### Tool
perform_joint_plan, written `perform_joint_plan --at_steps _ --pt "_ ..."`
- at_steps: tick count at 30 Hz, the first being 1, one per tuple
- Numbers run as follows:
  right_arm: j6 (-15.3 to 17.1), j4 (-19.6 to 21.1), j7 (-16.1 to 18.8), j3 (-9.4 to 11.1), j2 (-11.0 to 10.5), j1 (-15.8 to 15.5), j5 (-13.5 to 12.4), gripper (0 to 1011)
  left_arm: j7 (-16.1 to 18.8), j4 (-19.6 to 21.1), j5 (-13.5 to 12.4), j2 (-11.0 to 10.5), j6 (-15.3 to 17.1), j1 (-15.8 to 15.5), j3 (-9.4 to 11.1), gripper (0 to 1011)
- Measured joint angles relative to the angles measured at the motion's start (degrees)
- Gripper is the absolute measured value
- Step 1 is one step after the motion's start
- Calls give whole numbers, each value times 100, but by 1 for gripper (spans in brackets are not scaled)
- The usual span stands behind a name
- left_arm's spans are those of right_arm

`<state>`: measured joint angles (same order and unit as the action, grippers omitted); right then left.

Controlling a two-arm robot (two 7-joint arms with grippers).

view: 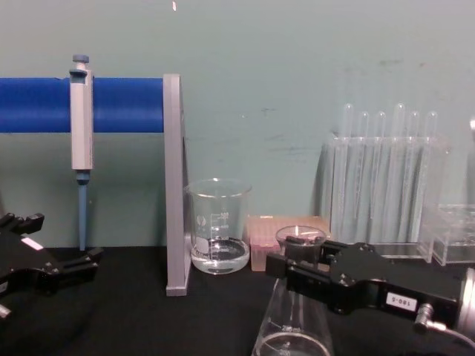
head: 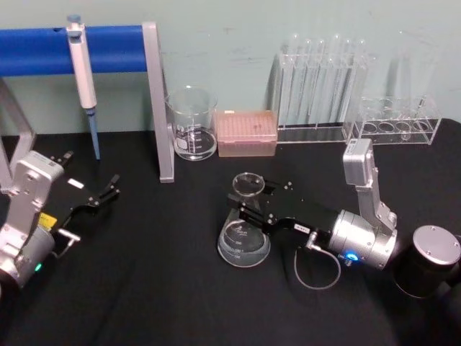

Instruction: Grasp the erlenmeyer flask with one hand, shake it three times, then place it back.

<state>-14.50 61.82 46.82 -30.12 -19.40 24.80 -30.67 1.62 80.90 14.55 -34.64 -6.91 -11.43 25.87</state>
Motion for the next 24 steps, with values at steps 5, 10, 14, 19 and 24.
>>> perform_joint_plan --at_steps 5,10,14,19,24 --pt "0 1 0 1 0 0 1 469 0 0 0 0 0 0 0 1001" --pt "2 3 -4 5 0 0 0 469 0 0 0 0 0 0 0 1001" --pt "4 5 -6 7 1 -1 -1 469 0 0 0 0 0 0 0 1001" --pt "4 7 -8 10 0 -3 -3 469 0 0 0 0 0 0 0 1001" --pt "4 7 -11 13 1 -6 -6 469 0 0 0 0 0 0 0 1001"
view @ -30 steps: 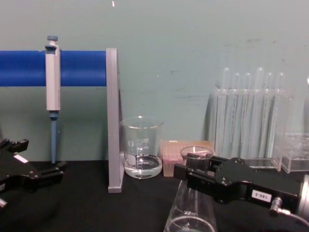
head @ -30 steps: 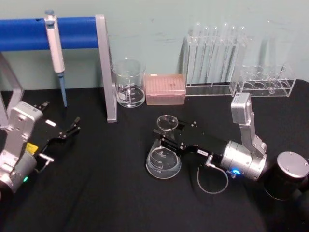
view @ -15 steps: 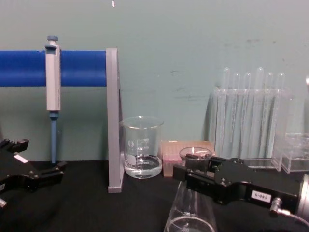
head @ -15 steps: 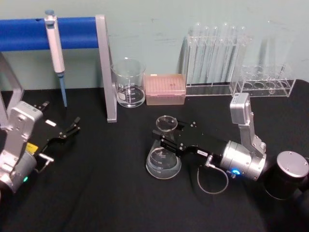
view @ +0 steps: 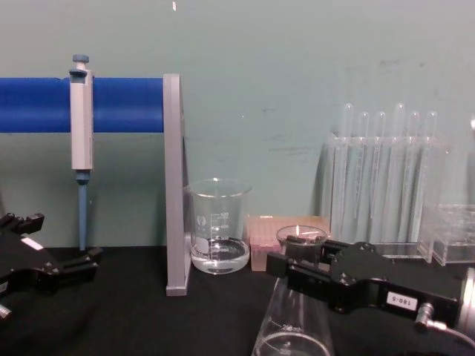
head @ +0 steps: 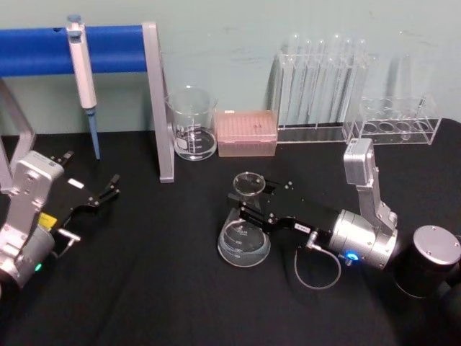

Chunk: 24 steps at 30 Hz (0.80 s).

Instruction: Grasp the erlenmeyer flask with one hand, shake it three times, then place it back.

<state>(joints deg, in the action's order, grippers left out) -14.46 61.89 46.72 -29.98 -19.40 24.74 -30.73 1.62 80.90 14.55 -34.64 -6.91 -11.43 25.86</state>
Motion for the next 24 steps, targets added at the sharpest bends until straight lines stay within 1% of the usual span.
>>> perform_joint_plan --at_steps 1,3,7,8,11,12,16,19,24 --pt "0 0 0 0 0 0 -1 469 0 0 0 0 0 0 0 1001" --pt "-1 1 -1 2 0 -1 -4 543 0 0 0 0 0 0 0 1001" --pt "-1 1 -3 2 0 -3 -5 646 0 0 0 0 0 0 0 1001" --pt "-1 1 -4 2 0 -4 -5 705 0 0 0 0 0 0 0 1001" --pt "-1 1 -3 2 0 -4 -5 762 0 0 0 0 0 0 0 1001" --pt "-1 1 -4 2 0 -4 -5 820 0 0 0 0 0 0 0 1001" --pt "-1 0 -3 2 0 -4 -4 904 0 0 0 0 0 0 0 1001" --pt "-1 0 -3 2 0 -4 -4 997 0 0 0 0 0 0 0 1001" --pt "-1 -1 -4 2 0 -4 -4 1000 0 0 0 0 0 0 0 1001"
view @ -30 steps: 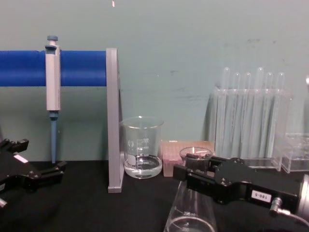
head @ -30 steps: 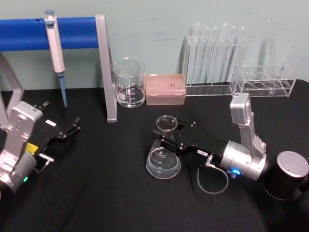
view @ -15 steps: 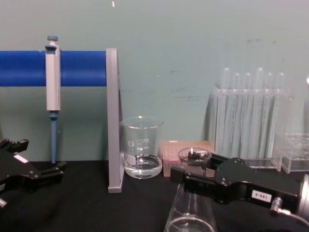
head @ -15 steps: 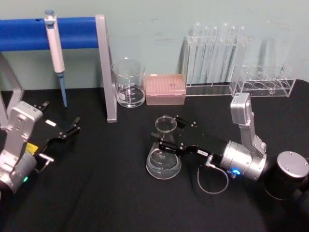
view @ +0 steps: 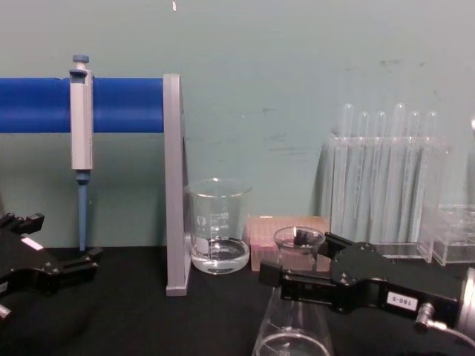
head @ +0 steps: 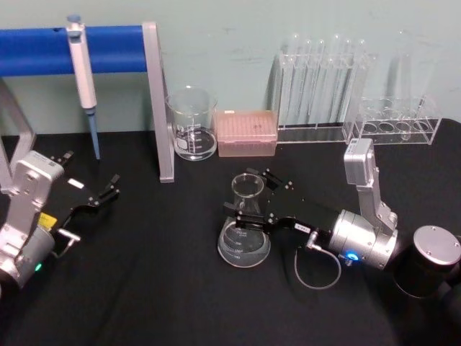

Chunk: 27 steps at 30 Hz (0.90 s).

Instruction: Grasp the erlenmeyer flask with one hand, shake it three times, then place it back.

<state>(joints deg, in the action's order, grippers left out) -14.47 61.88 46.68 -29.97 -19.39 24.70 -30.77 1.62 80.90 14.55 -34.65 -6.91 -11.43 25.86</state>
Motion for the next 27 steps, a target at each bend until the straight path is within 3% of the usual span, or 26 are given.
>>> perform_joint_plan --at_steps 27 --pt "31 43 14 3 -38 -29 -27 1000 0 0 0 0 0 0 0 1001"
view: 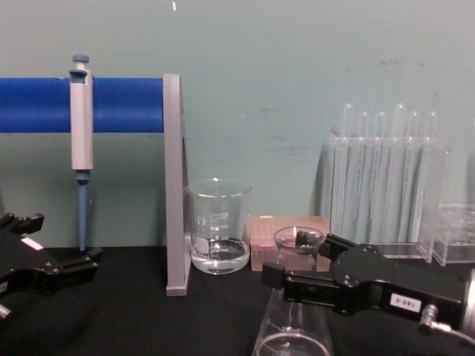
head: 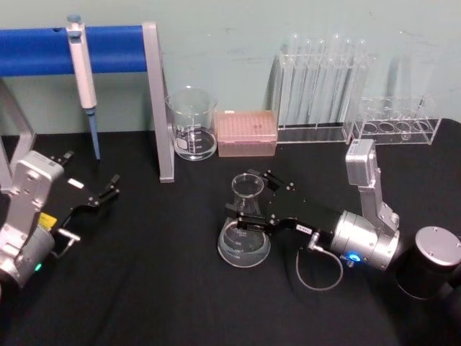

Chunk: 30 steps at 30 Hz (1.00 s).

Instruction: Grasp the erlenmeyer flask with one hand, shake it three times, then place it back.

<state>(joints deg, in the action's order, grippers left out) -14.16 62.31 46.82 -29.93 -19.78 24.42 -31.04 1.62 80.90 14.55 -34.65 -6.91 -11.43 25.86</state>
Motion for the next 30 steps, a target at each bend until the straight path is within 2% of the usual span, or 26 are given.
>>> perform_joint_plan --at_steps 10,15,25,30 --pt "69 261 -83 71 -165 -189 -48 1000 0 0 0 0 0 0 0 1001" --pt "171 589 -181 157 -360 -429 -123 1000 0 0 0 0 0 0 0 1001" --pt "398 1252 -467 398 -779 -969 -301 1000 0 0 0 0 0 0 0 1001" --pt "430 1527 -825 635 -915 -1218 -343 1000 0 0 0 0 0 0 0 1001"
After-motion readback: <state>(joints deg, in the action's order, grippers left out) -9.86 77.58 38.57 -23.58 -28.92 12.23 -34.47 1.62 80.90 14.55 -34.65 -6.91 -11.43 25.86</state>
